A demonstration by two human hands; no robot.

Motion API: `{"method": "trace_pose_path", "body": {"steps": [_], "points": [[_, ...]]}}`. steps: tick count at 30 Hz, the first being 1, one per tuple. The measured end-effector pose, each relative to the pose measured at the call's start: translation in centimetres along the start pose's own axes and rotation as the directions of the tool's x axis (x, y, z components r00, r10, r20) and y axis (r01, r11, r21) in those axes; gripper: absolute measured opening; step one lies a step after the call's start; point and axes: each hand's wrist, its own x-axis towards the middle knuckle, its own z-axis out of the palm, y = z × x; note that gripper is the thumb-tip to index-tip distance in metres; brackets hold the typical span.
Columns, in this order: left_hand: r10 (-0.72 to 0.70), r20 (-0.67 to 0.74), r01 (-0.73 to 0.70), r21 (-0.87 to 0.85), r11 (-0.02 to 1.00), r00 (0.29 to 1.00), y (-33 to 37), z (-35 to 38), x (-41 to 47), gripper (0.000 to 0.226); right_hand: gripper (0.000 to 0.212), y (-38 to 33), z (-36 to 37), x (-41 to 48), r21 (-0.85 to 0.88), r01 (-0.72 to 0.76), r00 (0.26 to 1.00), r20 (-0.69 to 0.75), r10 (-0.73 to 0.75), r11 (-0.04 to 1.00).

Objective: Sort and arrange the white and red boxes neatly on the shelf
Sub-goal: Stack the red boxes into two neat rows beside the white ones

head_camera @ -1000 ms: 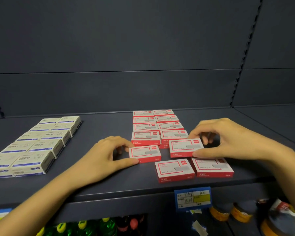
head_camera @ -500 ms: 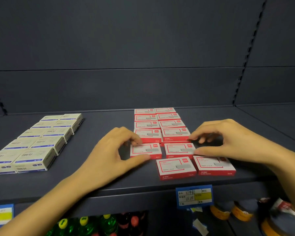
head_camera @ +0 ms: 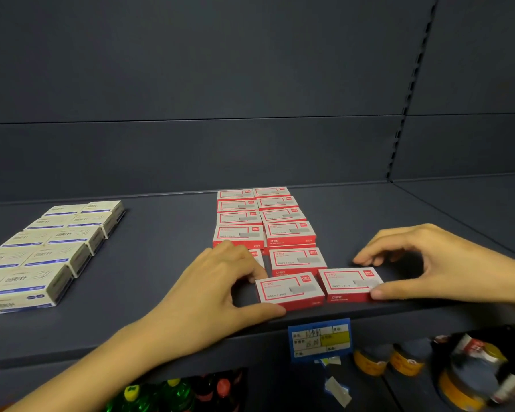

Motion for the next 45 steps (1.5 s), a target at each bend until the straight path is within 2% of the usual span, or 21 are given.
{"method": "trace_pose_path", "body": {"steps": [4,8,12,19,28,33,35,37,40,42,45], "points": [[0.002,-0.038,-0.004,-0.066,0.998,0.999,0.3,-0.8,-0.2,0.049,0.05,0.1,0.3,-0.1,0.002,-0.002,0.999,0.043,0.002,1.0],[-0.02,-0.099,0.017,-0.032,0.999,0.995,-0.6,-2.8,-0.2,0.051,0.04,-0.2,0.3,0.2,0.027,0.005,0.998,0.064,-0.007,1.0],[-0.109,-0.114,0.105,-0.041,0.994,0.987,-2.2,-4.5,-0.5,0.047,0.035,-0.7,-0.3,0.7,0.063,0.027,0.999,0.029,-0.029,0.998],[-0.242,-0.053,0.232,-0.141,0.962,0.969,-4.3,-3.8,-1.1,0.039,0.041,-2.1,-0.5,2.9,0.088,0.061,0.996,-0.077,-0.054,0.994],[-0.322,-0.178,0.278,-0.235,0.931,0.93,-4.8,-2.6,-1.1,0.044,0.062,-2.6,1.0,5.7,-0.034,-0.001,0.996,-0.086,-0.002,0.999],[-0.331,-0.18,0.285,-0.241,0.928,0.926,-4.8,-2.4,-0.9,0.045,0.058,-2.5,1.4,5.9,-0.041,0.012,0.992,-0.125,-0.017,0.999],[-0.351,-0.194,0.296,-0.262,0.918,0.916,-4.8,-2.5,-0.7,0.048,0.051,-2.5,1.3,6.0,0.011,0.032,0.984,-0.173,-0.03,0.999],[-0.4,-0.208,0.307,-0.369,0.877,0.893,-5.1,-2.8,-0.2,0.048,0.043,-2.3,1.0,6.3,0.092,0.06,0.964,-0.264,-0.034,0.994],[-0.479,-0.159,0.311,-0.579,0.753,0.864,-5.9,-3.2,1.8,0.038,0.032,-1.6,1.1,8.0,0.239,0.068,0.927,-0.373,0.027,0.969],[-0.536,-0.125,0.35,-0.633,0.691,0.835,-6.7,-3.1,3.9,0.031,0.026,-1.0,1.4,9.9,0.283,-0.017,0.941,-0.319,0.111,0.959],[-0.605,-0.056,0.413,-0.68,0.606,0.794,-7.6,-2.4,7.1,0.046,0.04,-0.1,2.0,13.0,0.278,-0.13,0.949,-0.244,0.201,0.952]]}}
